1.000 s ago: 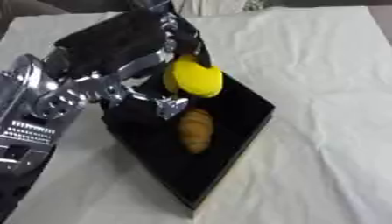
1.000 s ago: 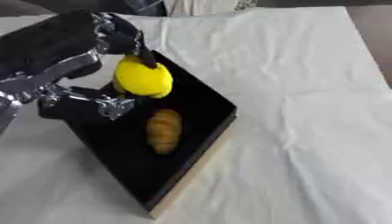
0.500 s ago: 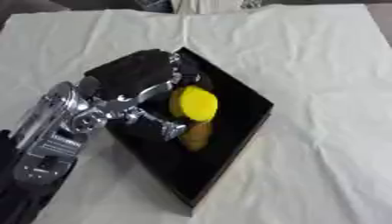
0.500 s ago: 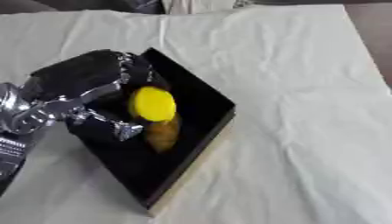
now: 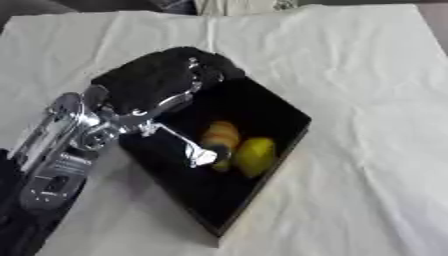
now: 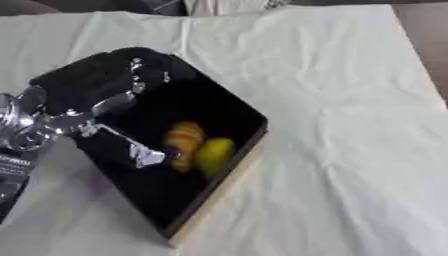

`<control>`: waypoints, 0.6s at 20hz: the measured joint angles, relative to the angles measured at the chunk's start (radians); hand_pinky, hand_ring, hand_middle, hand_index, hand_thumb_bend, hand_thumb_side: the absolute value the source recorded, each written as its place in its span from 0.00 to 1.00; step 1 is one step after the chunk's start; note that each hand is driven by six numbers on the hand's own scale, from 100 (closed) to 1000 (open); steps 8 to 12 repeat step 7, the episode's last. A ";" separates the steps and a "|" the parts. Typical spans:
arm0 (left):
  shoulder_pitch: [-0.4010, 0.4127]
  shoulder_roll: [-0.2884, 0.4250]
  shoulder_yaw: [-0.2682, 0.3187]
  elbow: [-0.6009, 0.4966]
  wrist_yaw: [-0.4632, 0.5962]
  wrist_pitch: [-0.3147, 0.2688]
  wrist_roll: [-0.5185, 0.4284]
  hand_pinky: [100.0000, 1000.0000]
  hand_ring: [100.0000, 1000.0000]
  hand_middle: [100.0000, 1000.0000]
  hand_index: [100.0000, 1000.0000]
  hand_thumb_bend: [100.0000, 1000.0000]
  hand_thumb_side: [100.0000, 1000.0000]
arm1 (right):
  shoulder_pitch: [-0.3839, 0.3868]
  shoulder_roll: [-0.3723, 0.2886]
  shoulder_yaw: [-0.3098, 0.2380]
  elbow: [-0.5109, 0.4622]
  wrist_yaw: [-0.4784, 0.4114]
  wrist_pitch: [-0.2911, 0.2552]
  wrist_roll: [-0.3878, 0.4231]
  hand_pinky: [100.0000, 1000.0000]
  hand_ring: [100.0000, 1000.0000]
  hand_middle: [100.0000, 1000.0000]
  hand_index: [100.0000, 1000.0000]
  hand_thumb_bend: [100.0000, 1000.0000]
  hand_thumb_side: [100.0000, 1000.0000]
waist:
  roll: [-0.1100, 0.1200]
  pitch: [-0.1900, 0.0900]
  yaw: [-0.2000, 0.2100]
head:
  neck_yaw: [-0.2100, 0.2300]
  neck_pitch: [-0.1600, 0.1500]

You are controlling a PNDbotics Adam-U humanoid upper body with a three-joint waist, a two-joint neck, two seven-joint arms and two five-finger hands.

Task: Pick up objects on the table and place them in the box.

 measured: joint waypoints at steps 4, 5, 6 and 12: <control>0.010 0.005 0.091 -0.075 0.058 0.070 0.119 0.85 0.82 0.78 0.89 0.16 0.40 | -0.001 0.000 0.000 0.000 0.000 -0.001 -0.001 0.88 0.87 0.67 0.83 0.07 0.07 | 0.000 -0.002 0.007 | -0.006 0.001; 0.014 0.011 0.127 -0.087 0.093 0.095 0.176 0.85 0.81 0.78 0.89 0.16 0.41 | -0.002 -0.001 0.000 0.000 0.000 -0.002 -0.002 0.88 0.87 0.67 0.83 0.07 0.07 | 0.001 -0.005 0.009 | -0.009 0.001; 0.020 0.017 0.168 -0.096 0.136 0.122 0.247 0.83 0.79 0.76 0.87 0.16 0.42 | -0.005 -0.002 0.000 0.000 -0.001 -0.003 -0.003 0.88 0.86 0.67 0.83 0.08 0.06 | 0.002 -0.007 0.011 | -0.011 0.004; 0.027 0.024 0.211 -0.101 0.180 0.150 0.320 0.82 0.77 0.75 0.86 0.17 0.43 | -0.010 -0.004 0.000 0.000 -0.001 -0.005 -0.005 0.88 0.86 0.67 0.83 0.08 0.06 | 0.003 -0.009 0.015 | -0.015 0.008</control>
